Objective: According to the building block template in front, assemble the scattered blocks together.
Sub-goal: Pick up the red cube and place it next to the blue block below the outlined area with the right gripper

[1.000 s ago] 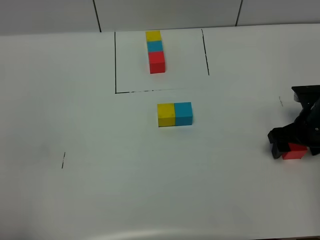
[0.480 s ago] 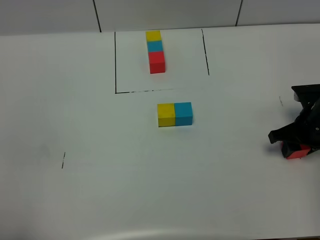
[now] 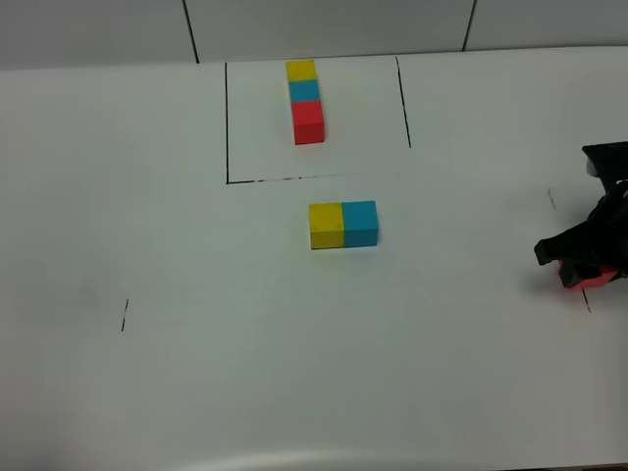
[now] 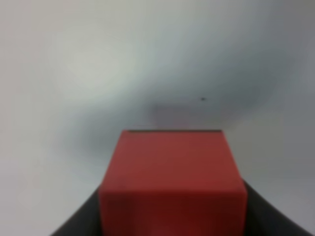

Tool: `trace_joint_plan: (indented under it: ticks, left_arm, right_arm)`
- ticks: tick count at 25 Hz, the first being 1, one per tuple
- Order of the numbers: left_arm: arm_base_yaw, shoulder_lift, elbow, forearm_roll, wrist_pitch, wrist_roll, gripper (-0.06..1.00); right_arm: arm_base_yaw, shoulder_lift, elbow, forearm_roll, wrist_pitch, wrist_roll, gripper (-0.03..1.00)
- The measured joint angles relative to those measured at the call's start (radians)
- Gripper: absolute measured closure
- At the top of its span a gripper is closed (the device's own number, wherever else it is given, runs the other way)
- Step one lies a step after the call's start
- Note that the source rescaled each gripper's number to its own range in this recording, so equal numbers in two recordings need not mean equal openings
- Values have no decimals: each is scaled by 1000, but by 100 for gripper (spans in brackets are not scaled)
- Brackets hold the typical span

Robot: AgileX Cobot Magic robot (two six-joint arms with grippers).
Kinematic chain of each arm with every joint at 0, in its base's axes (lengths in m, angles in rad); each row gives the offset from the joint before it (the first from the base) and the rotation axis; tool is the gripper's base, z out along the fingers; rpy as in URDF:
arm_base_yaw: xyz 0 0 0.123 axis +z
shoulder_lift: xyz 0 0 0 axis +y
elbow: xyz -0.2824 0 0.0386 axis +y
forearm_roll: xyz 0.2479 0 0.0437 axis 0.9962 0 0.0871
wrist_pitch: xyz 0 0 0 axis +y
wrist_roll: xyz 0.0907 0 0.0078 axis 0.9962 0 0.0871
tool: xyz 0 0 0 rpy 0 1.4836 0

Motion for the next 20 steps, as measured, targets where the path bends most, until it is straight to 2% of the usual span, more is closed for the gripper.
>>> trace_joint_plan:
  ticks: [2, 7, 9, 16, 20]
  left_arm:
    - [0, 0, 0, 0, 0, 0, 31]
    - [0, 0, 0, 0, 0, 0, 31]
    - [0, 0, 0, 0, 0, 0, 31]
    - [0, 0, 0, 0, 0, 0, 31]
    - [0, 0, 0, 0, 0, 0, 31]
  right_arm:
    - [27, -31, -1, -11, 11, -75, 96]
    - [127, -33, -80, -76, 111, -427, 96]
    - [170, -9, -131, -86, 147, -526, 96]
    - [276, 165, -397, -109, 307, -728, 96]
    - [314, 261, -523, -109, 354, -801, 96]
